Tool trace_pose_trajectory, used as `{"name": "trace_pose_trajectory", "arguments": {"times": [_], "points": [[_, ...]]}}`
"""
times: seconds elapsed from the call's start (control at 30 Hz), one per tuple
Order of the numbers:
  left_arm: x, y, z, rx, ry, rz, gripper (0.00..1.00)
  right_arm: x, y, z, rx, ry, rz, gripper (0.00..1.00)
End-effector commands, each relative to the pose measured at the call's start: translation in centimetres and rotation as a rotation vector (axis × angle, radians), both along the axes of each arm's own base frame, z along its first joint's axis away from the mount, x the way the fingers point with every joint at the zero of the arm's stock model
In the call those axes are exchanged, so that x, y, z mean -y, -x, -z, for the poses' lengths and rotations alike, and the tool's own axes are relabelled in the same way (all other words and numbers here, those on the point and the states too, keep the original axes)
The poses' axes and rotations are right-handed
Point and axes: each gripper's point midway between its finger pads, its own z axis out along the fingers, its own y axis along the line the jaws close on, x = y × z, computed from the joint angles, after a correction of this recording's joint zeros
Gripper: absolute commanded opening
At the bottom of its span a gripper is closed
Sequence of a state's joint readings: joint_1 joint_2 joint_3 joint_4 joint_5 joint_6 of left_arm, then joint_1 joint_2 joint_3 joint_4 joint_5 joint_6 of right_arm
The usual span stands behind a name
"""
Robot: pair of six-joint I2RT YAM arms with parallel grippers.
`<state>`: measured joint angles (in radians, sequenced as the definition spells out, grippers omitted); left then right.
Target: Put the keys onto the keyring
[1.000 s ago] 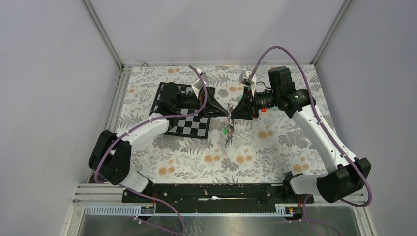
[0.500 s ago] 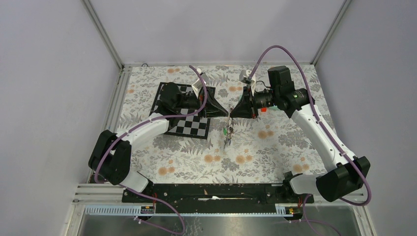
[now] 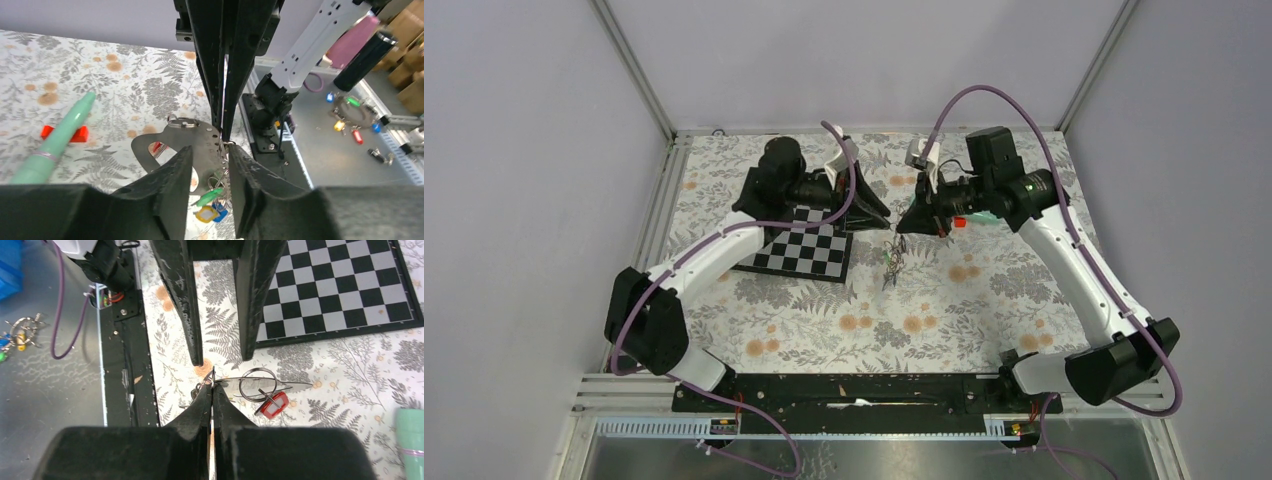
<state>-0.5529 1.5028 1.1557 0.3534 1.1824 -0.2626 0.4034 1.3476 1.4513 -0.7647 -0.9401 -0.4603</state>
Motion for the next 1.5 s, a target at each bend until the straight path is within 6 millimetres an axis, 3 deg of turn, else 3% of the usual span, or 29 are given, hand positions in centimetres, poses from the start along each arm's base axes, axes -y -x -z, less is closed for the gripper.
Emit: {"name": "trace_pose_trajectory", "arguments": {"times": [0.0, 0.23, 0.53, 0.97, 1.2, 1.33, 1.47], "points": [[-0.4, -0.8, -0.2, 0.182, -0.060, 0.013, 0.40, 0.5, -0.4, -0.2, 0.072, 0.123, 0.029, 0.00], [0.5, -0.1, 0.5, 0.267, -0.079, 0.075, 0.43, 0.4, -0.7, -0.2, 0.071, 0.169, 0.039, 0.00], [1.9, 0.2, 1.0, 0.276, -0.084, 0.104, 0.35, 0.2, -0.6, 0.4, 0.052, 0.174, 0.032, 0.00], [1.7, 0.5, 0.8, 0.269, -0.077, 0.090, 0.32, 0.2, -0.3, 1.2, 0.047, 0.167, 0.027, 0.00], [1.7, 0.4, 0.9, 0.257, -0.072, 0.085, 0.17, 0.1, -0.1, 1.2, 0.036, 0.159, 0.021, 0.00], [1.7, 0.5, 1.0, 0.249, -0.070, 0.089, 0.00, 0.1, -0.1, 1.1, 0.035, 0.156, 0.023, 0.00], [1.7, 0.5, 0.7, 0.229, -0.063, 0.085, 0.00, 0.1, -0.1, 1.2, 0.035, 0.155, 0.024, 0.00]]}}
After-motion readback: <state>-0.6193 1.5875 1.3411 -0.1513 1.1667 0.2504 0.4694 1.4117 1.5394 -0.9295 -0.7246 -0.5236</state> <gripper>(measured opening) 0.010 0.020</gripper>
